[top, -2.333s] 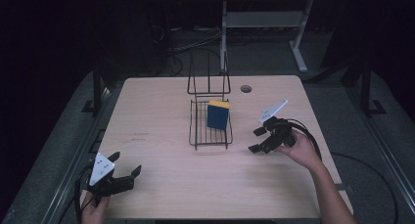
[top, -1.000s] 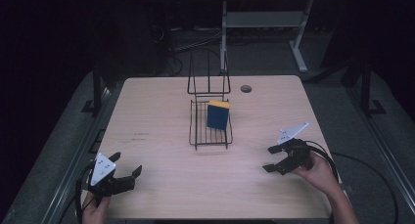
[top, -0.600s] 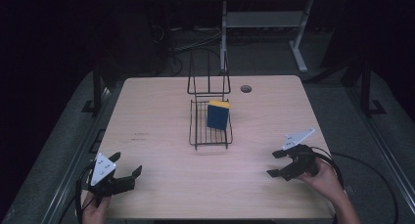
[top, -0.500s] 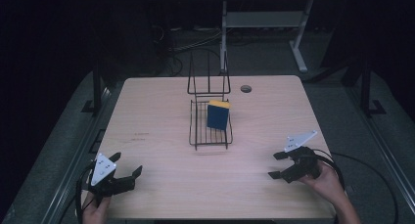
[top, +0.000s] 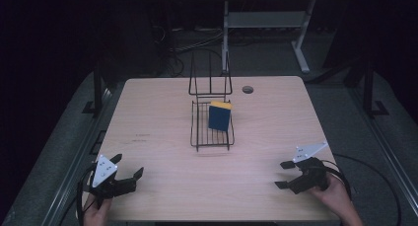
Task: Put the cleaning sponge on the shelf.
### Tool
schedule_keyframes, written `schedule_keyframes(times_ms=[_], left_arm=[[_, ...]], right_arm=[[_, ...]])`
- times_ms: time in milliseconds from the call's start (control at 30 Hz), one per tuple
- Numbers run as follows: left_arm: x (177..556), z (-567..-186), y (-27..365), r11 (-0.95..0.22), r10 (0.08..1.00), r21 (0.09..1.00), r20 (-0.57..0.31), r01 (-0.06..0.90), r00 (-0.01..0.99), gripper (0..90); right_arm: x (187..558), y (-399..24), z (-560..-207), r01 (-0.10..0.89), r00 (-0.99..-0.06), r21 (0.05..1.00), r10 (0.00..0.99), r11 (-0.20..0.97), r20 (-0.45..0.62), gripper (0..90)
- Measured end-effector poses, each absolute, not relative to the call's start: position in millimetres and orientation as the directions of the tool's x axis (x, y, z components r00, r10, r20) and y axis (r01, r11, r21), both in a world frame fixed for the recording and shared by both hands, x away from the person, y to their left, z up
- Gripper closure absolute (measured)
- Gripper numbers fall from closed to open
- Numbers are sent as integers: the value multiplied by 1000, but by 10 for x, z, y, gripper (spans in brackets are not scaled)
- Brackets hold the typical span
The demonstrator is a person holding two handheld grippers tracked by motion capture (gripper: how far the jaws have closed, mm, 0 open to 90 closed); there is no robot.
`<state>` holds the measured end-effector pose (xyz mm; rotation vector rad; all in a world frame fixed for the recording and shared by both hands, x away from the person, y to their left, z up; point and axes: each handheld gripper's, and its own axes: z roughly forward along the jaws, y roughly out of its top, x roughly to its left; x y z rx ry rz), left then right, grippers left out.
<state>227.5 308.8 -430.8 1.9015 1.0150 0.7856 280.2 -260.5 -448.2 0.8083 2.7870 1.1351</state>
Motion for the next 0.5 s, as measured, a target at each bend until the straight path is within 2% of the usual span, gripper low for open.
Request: schedule_keyframes(times_ms=[500], left_arm=[[2277,-4313,3088,-338,866,872,140,355,481,139]], right_arm=[[2624,-2668,-4495,446,-861,683,486,579,150,236]])
